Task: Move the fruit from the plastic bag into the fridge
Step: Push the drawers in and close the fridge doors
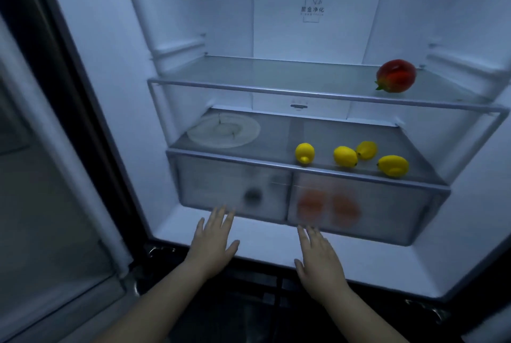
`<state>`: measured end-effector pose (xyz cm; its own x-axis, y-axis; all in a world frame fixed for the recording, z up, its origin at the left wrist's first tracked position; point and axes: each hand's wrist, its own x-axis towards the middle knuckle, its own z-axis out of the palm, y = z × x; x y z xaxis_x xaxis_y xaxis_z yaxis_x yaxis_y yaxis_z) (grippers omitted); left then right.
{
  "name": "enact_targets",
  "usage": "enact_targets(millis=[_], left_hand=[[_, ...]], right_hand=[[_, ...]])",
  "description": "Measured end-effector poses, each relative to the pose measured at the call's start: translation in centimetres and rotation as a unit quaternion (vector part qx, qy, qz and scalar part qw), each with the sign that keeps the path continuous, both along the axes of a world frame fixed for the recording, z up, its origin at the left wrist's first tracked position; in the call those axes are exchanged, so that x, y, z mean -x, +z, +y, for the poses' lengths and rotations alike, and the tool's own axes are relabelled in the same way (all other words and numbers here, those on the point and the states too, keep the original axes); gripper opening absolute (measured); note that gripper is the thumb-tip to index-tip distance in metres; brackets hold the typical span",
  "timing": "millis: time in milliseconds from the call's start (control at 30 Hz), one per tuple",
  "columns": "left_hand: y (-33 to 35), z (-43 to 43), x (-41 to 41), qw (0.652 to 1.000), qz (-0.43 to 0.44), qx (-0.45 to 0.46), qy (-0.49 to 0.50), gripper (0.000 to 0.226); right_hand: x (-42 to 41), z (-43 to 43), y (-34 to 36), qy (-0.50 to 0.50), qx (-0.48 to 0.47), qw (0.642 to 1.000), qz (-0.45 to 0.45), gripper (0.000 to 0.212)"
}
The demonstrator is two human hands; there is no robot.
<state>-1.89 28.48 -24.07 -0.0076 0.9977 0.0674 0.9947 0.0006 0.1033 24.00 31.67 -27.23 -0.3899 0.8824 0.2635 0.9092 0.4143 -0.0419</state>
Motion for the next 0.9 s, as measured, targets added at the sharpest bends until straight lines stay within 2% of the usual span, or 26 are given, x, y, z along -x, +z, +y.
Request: enact_targets(millis=[133,433,733,900], left_hand=[[0.7,-5.5,2.4,0.999,0.006,0.01,0.043,0.074],[2.1,-17.9,8.9,0.985,0.01,-0.07,0.16,0.074],[1.0,-28.6,17.9,0.96,0.043,-0.024,0.275,0.072],[-0.2,-33.9,21.6,0.96,-0.028,-0.028,0.278,0.073]], right_hand=[[4.1,-3.9,-1.2,0.08,0.02,0.997,-0.012,0.081],[17.7,-10.0,1.3,0.26,0.011,0.965,0.022,0.074],[28.9,-17.9,1.8,0.403,0.027,0.915,-0.009,0.079],[34.2,-22.0,2.6,0.421,0.07,0.905,-0.008,0.072]])
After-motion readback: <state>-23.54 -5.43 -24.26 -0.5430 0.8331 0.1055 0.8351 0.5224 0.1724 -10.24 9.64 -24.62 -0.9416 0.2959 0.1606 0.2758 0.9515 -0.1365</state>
